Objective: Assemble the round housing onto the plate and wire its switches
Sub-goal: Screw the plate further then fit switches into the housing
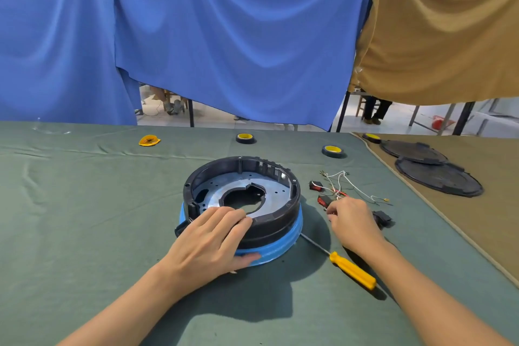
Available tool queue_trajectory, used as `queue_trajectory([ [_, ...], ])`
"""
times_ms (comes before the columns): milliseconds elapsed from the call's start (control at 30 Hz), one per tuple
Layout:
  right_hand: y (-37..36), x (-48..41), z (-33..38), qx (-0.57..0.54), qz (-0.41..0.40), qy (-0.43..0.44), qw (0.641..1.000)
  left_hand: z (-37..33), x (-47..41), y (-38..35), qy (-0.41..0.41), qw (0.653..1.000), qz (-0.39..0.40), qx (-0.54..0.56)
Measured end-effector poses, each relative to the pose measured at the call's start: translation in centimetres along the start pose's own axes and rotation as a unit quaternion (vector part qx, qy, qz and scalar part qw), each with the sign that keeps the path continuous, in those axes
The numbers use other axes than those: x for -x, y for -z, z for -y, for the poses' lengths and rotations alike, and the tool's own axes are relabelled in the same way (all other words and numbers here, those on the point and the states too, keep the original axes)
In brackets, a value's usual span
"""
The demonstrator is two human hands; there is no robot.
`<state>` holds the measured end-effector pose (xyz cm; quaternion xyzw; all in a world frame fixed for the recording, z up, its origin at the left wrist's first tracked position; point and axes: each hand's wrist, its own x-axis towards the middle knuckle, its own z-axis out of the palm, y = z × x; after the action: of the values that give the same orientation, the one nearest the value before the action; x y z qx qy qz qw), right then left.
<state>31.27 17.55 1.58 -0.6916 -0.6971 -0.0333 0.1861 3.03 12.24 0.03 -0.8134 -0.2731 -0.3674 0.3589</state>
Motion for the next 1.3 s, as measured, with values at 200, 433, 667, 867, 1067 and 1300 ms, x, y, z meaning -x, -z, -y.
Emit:
queue_trajectory([
  [200,0.1,-0.2,0.3,0.038,0.051,-0.003,0.998,0.0,-0.1,0.5,0.011,1.000,0.018,0.009],
  [433,1.1,0.2,1.2,-0.015,0.019,0.005,1.000,0.3,0.2,1.8,0.045,0.996,0.042,0.063],
  [667,4.6,0.4,6.2,-0.168,-0.077,0.055,0.981,3.7,0.6,2.3,0.256,0.961,0.036,0.102],
  [867,2.6,2.5,10.5,-0.238,-0.101,-0.051,0.965,7.2,0.3,0.9,0.569,0.761,0.171,0.262],
  [1067,1.1,0.8,11.1,-0.271,-0.098,-0.069,0.955,5.6,0.3,0.9,0.584,0.722,0.119,0.352],
  [1300,1.5,-2.5,11.6,-0.320,-0.082,-0.080,0.940,4.2,1.3,2.6,0.631,0.750,0.052,0.189],
])
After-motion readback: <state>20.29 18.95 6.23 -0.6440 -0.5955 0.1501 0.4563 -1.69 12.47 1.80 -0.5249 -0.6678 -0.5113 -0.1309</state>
